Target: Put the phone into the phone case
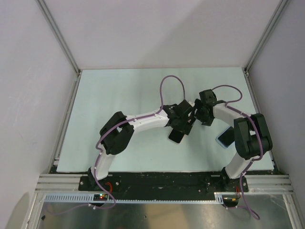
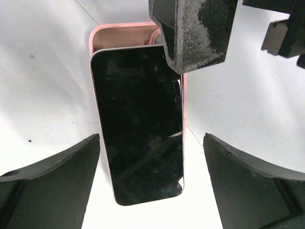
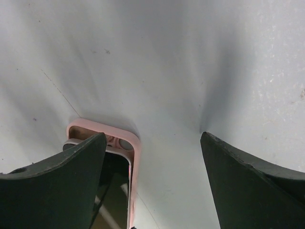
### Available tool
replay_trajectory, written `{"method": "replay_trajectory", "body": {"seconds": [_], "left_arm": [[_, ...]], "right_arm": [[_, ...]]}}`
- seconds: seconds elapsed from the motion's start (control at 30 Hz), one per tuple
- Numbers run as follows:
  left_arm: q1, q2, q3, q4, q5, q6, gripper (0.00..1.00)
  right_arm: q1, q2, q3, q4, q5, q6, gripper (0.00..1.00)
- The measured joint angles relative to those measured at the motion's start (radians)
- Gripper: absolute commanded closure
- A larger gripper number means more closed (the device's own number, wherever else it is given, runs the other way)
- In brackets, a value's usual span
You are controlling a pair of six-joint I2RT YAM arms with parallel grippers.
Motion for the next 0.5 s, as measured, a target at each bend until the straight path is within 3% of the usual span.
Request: {"method": "replay_trajectory", "body": {"seconds": [0.13,0.27,0.37,0.5], "left_arm": [[0.000,0.000,0.000,0.001,-0.008,-0.001,0.09],[0.000,-0.033,-0.023,0.005,-0.058,-0.021,0.17],[0.011,-0.143,-0.119,0.008,-0.098,-0.065,0.26],[0.040,-0.358,-0.291,0.011,-0.142,-0.143,0.29]], "right_arm": [[0.001,0.000,0.000,0.000,0.000,0.000,0.17],[0.006,0.005,0.002,0.001,-0.002,-0.002,0.23],[0.020,0.015,0.003,0.000,-0.004,-0.004,0.31],[0.041,0.024,0.005,-0.001,0.002,-0.009,0.39]]}}
